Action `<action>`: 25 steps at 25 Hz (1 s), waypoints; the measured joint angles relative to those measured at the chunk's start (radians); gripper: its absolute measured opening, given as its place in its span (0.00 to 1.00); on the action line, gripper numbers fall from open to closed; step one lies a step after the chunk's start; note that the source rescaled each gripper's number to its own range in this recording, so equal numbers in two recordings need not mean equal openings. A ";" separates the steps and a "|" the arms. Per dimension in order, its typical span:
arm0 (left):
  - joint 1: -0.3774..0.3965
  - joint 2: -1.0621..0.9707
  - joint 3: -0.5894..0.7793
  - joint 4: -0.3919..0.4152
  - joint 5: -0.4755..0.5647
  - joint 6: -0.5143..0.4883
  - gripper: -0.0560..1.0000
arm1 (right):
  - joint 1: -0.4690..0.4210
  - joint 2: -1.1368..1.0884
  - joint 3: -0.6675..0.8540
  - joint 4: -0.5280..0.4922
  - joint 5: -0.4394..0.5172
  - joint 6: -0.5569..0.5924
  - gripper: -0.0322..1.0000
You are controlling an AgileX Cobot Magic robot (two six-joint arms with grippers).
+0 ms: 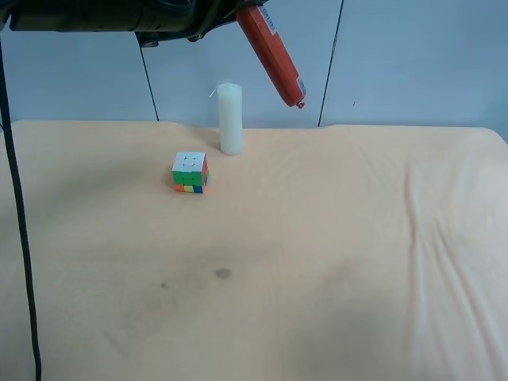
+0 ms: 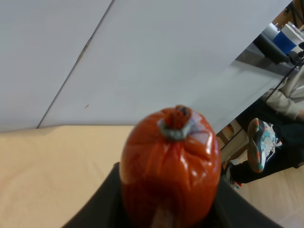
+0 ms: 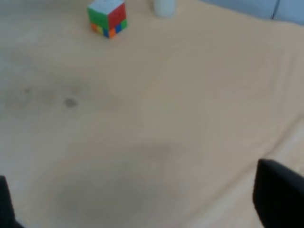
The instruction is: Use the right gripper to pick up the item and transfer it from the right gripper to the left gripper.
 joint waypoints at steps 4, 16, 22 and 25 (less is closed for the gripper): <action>0.000 0.000 0.000 0.000 0.000 0.000 0.05 | -0.141 0.000 0.000 -0.004 0.000 0.000 0.98; 0.000 0.000 0.000 0.000 0.000 0.000 0.05 | -0.586 0.000 0.005 0.010 -0.002 -0.023 0.98; 0.000 0.000 0.000 0.000 0.000 0.000 0.05 | -0.594 0.000 0.008 0.011 -0.017 -0.023 0.98; 0.000 0.000 0.000 0.000 0.000 0.000 0.05 | -0.594 0.000 0.008 0.012 -0.017 -0.023 0.98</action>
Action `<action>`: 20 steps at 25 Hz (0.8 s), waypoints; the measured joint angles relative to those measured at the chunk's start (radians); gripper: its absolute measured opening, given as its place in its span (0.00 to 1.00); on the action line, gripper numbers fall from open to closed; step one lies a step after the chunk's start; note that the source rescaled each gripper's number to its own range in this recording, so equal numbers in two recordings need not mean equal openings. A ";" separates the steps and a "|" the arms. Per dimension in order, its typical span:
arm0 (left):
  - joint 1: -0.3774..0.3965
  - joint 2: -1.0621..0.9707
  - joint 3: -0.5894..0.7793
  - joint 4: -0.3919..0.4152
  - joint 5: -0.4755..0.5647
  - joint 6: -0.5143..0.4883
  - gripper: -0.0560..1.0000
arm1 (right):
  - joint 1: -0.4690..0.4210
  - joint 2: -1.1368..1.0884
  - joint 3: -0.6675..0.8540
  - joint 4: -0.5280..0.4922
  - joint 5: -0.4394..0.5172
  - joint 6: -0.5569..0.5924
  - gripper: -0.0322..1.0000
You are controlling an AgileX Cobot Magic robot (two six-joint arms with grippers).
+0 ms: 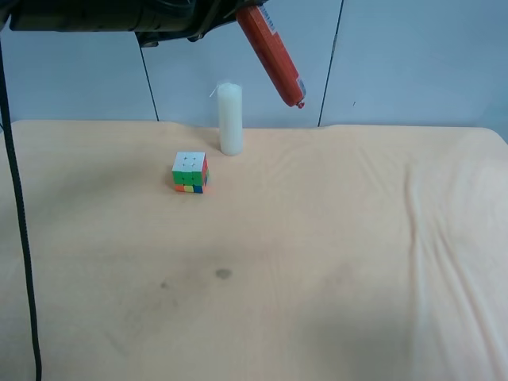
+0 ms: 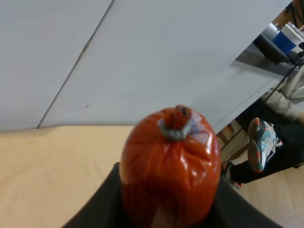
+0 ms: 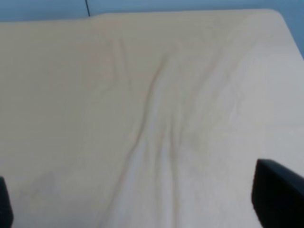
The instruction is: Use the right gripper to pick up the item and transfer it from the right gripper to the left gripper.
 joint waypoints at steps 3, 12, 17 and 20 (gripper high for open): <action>0.000 0.000 0.000 0.000 0.000 0.000 0.05 | 0.000 0.000 0.000 0.000 0.000 0.000 0.98; 0.000 0.000 0.000 0.000 0.000 0.000 0.05 | 0.000 0.000 0.000 0.001 0.000 0.000 0.98; 0.000 0.000 0.000 0.005 0.014 0.014 0.05 | 0.000 0.000 0.000 0.001 0.000 0.000 0.98; 0.014 0.000 0.000 0.062 0.086 0.082 0.05 | 0.000 0.000 0.000 0.001 0.000 0.000 0.98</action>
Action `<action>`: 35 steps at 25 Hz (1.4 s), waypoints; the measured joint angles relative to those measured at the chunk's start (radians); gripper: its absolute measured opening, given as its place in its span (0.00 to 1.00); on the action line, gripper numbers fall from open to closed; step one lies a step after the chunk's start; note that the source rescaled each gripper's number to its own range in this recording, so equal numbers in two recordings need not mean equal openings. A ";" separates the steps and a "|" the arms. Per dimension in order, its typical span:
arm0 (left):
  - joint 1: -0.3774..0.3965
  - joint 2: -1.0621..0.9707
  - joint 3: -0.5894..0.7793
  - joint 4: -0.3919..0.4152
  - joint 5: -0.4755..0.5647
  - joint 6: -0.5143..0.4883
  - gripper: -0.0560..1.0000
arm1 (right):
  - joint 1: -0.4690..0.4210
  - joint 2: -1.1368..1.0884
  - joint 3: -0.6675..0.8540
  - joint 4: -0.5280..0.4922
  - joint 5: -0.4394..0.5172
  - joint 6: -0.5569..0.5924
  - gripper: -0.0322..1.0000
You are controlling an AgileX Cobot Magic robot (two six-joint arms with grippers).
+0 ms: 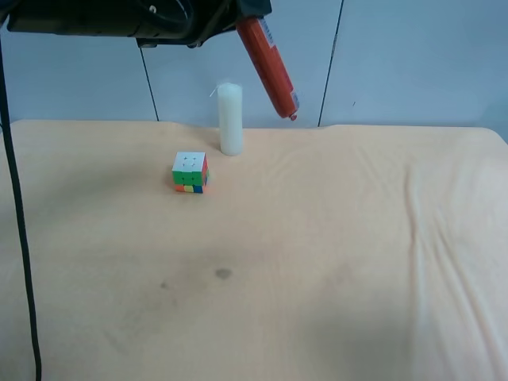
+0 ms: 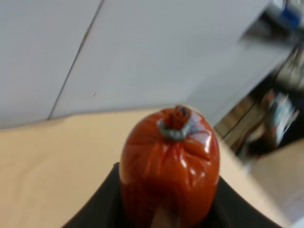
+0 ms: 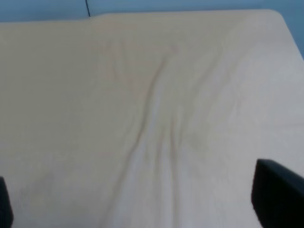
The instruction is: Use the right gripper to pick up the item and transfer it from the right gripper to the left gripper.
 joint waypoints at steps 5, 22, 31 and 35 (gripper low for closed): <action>0.068 0.000 0.000 0.109 0.196 0.085 0.05 | 0.000 0.000 0.000 0.000 0.000 0.000 0.98; 0.441 0.080 0.000 0.394 0.641 0.099 0.05 | 0.000 0.000 0.000 0.000 0.000 0.000 0.98; 0.521 0.249 0.000 0.476 0.663 0.100 0.05 | 0.000 0.000 0.000 0.000 0.000 0.000 0.98; 0.521 0.315 -0.001 0.485 0.668 0.100 0.05 | 0.000 0.000 0.000 0.000 0.000 0.000 0.98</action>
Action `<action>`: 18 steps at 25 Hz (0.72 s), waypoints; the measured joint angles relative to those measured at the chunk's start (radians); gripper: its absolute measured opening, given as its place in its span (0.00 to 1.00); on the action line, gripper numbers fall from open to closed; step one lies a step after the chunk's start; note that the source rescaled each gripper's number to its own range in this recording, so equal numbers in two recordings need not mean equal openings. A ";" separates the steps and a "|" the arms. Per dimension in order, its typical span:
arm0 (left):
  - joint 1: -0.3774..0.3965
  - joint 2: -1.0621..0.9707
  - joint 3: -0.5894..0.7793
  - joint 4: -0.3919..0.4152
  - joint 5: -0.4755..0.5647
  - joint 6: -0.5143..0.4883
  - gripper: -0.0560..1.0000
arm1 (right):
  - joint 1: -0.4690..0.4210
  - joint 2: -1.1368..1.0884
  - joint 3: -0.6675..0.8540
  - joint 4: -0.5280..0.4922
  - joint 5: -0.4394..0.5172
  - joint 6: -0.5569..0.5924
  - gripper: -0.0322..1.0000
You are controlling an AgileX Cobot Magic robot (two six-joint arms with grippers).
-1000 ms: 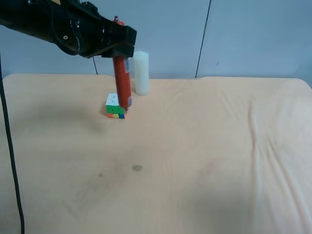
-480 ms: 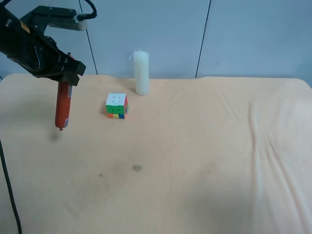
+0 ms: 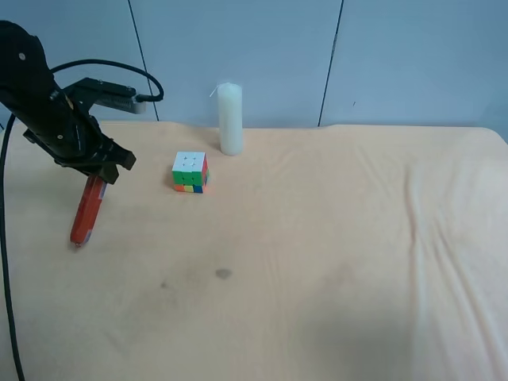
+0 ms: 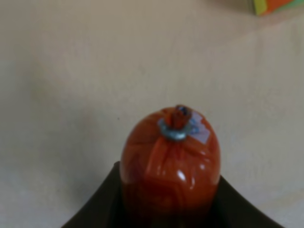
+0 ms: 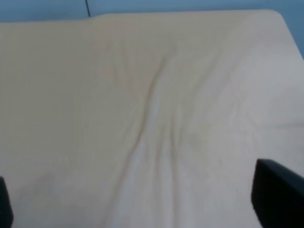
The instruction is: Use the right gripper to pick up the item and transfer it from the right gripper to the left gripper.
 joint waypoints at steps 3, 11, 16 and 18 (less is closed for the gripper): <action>0.000 0.021 0.000 0.001 -0.003 0.000 0.05 | 0.000 0.000 0.000 0.000 -0.001 0.000 0.98; 0.000 0.030 -0.001 0.002 -0.162 0.000 0.05 | 0.000 0.000 0.000 0.000 -0.001 0.000 0.98; 0.000 0.066 -0.001 0.002 -0.234 0.001 0.05 | 0.000 0.000 0.000 0.000 -0.001 0.000 0.98; 0.000 0.076 -0.001 0.002 -0.252 0.001 0.05 | 0.000 0.000 0.000 0.000 -0.001 0.000 0.98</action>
